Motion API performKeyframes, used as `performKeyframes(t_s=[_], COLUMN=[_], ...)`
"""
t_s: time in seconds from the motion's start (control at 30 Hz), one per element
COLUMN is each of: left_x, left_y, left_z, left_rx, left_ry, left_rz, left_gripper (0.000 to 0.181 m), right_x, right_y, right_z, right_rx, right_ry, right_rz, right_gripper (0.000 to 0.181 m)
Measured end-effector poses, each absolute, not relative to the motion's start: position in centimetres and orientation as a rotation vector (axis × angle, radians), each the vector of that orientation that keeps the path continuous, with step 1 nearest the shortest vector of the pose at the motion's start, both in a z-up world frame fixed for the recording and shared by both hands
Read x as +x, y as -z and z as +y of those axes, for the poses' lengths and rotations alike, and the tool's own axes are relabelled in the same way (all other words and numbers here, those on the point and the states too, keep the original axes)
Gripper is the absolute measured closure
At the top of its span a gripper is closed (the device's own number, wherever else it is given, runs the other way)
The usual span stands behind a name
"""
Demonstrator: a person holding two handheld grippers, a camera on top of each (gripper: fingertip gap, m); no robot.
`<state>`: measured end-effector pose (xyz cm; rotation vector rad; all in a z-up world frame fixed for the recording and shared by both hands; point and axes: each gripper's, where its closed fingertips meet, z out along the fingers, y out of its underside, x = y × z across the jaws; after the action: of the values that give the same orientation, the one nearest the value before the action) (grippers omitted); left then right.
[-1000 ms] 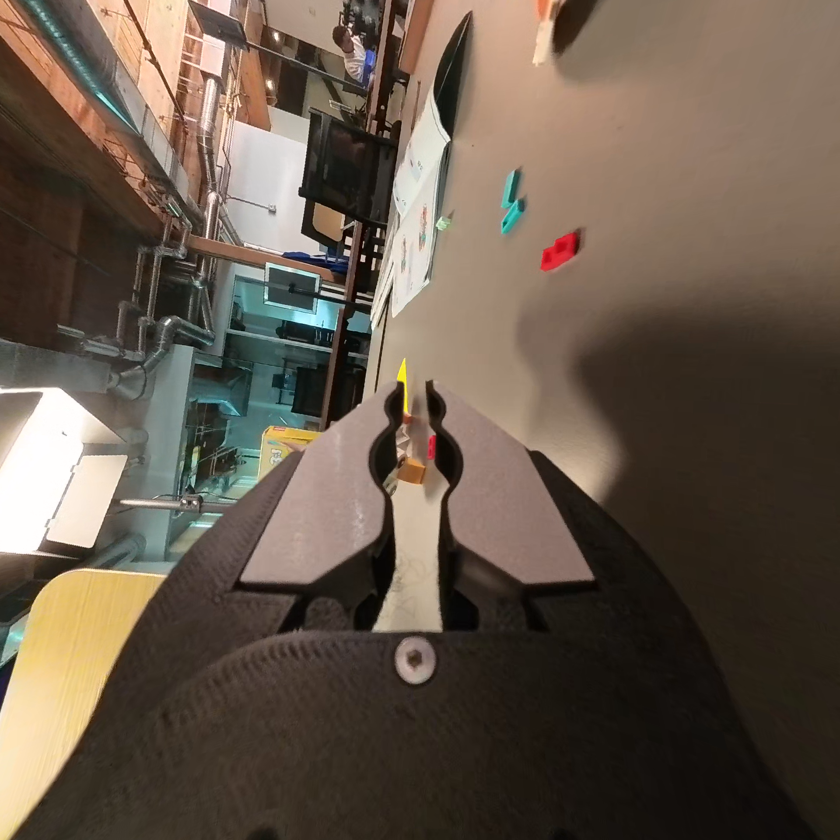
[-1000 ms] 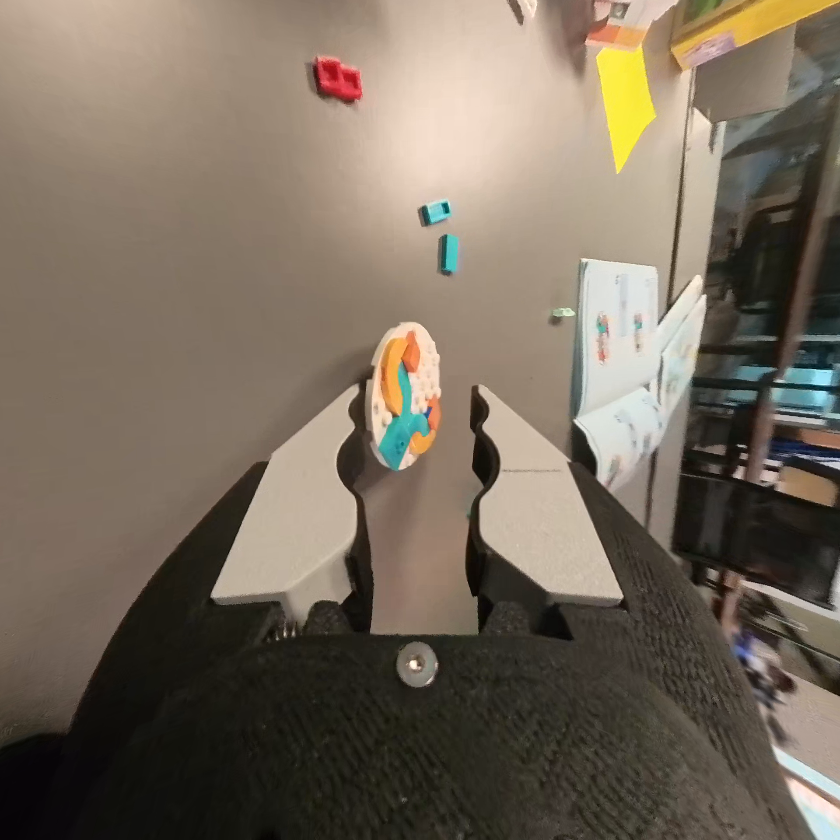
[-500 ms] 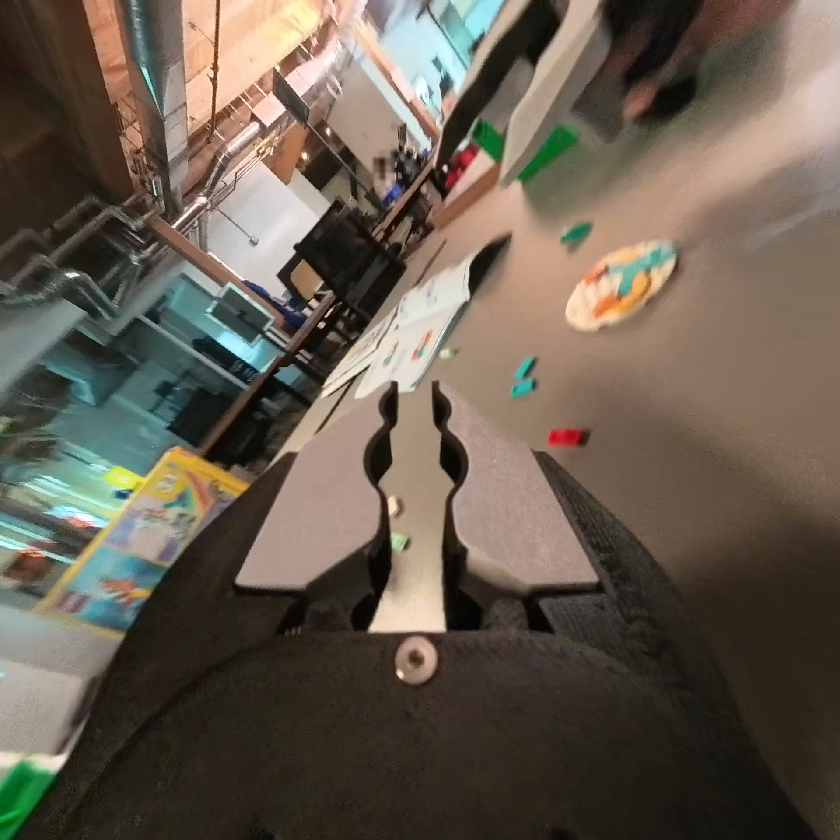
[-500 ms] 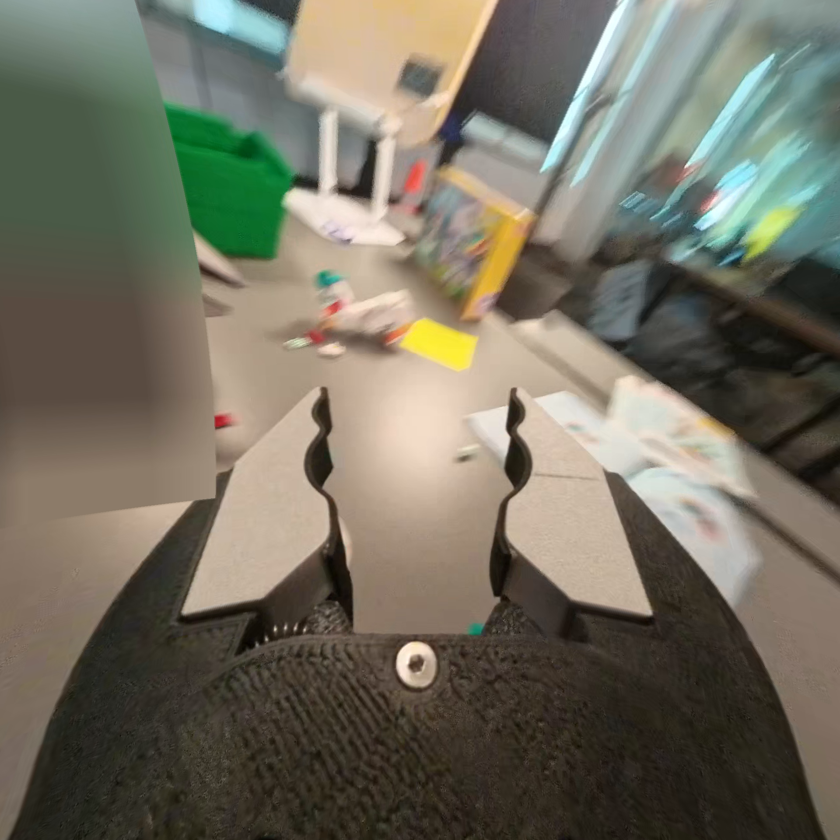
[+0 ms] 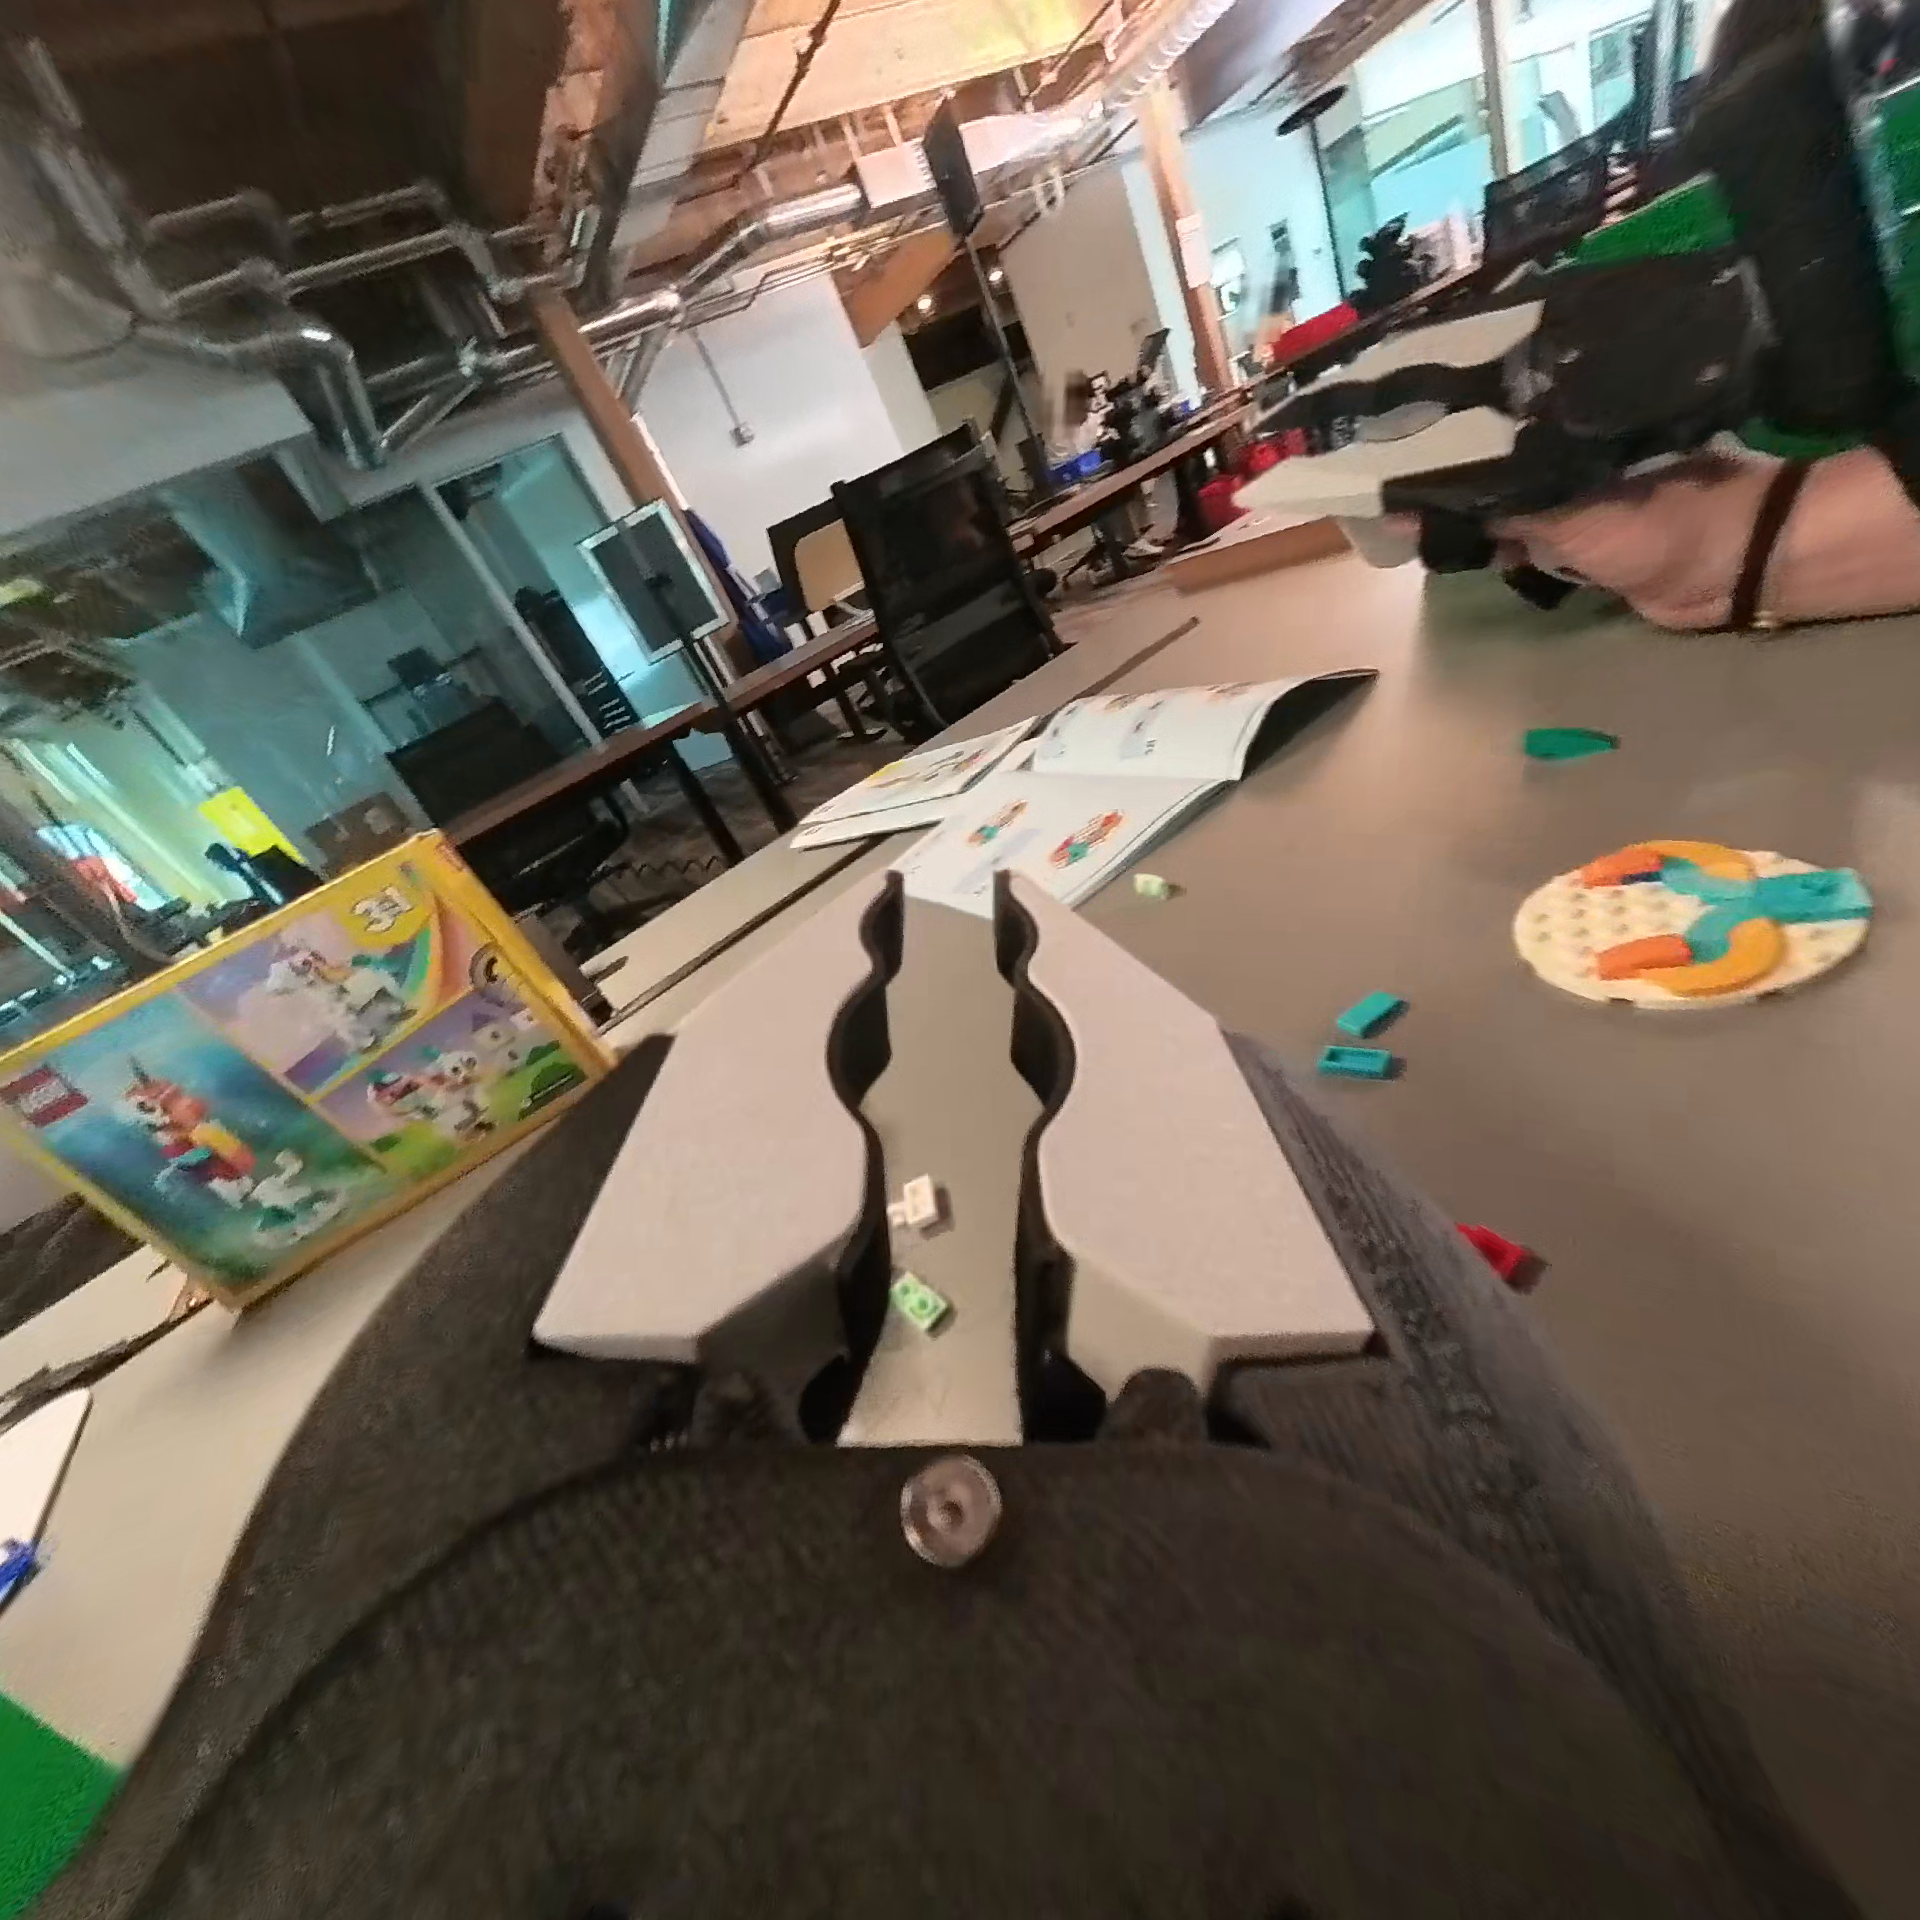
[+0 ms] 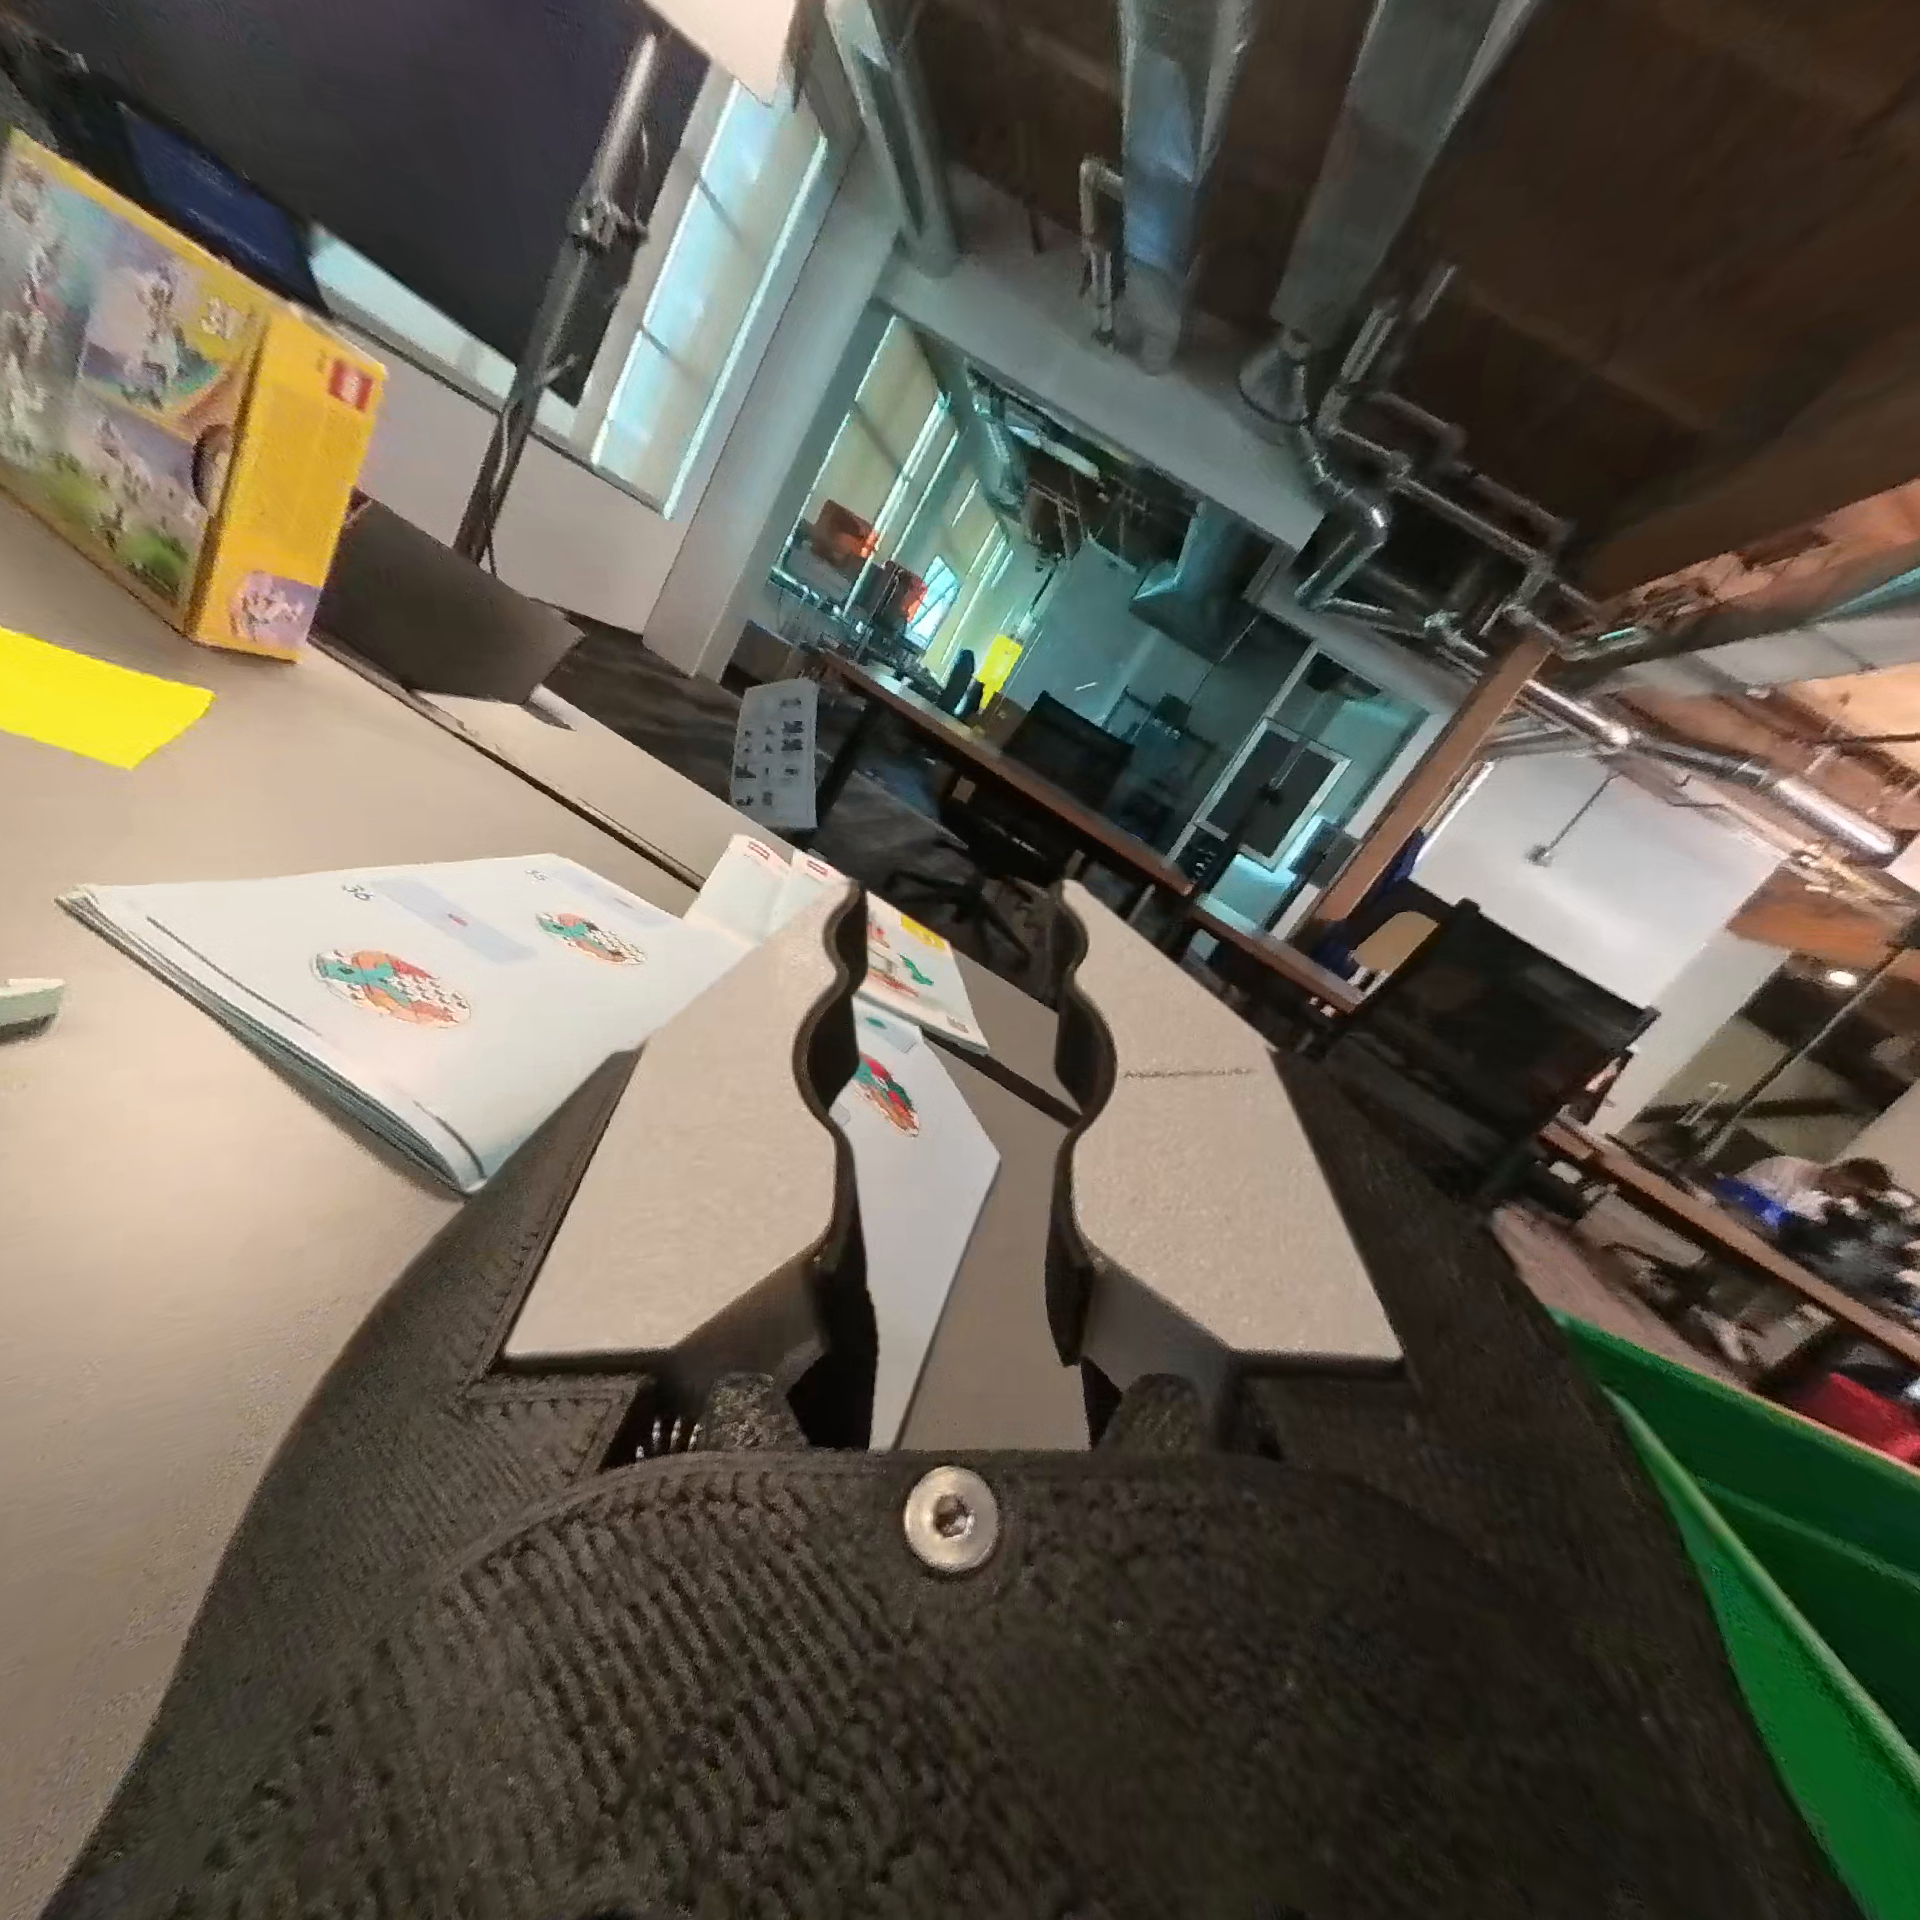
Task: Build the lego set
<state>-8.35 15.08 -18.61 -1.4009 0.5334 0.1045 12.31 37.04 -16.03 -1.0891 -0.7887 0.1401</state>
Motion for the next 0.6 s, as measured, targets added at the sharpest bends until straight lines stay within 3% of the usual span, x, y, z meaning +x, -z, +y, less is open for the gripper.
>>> performKeyframes(t_s=[0.5, 0.6], left_x=[-12.8, -13.8], left_y=[18.1, 17.6], left_z=[16.0, 15.8], left_rx=[-1.444, -1.425], left_ry=[-0.212, -0.234], left_rz=[0.332, 0.275], left_gripper=[0.166, 0.166], right_x=[12.9, 12.6], right_y=[15.8, 16.0], right_z=[36.3, 35.8], right_rx=[-1.092, -1.083], right_ry=[-0.261, -0.277], right_rz=[-0.757, -0.789], right_gripper=[0.160, 0.175])
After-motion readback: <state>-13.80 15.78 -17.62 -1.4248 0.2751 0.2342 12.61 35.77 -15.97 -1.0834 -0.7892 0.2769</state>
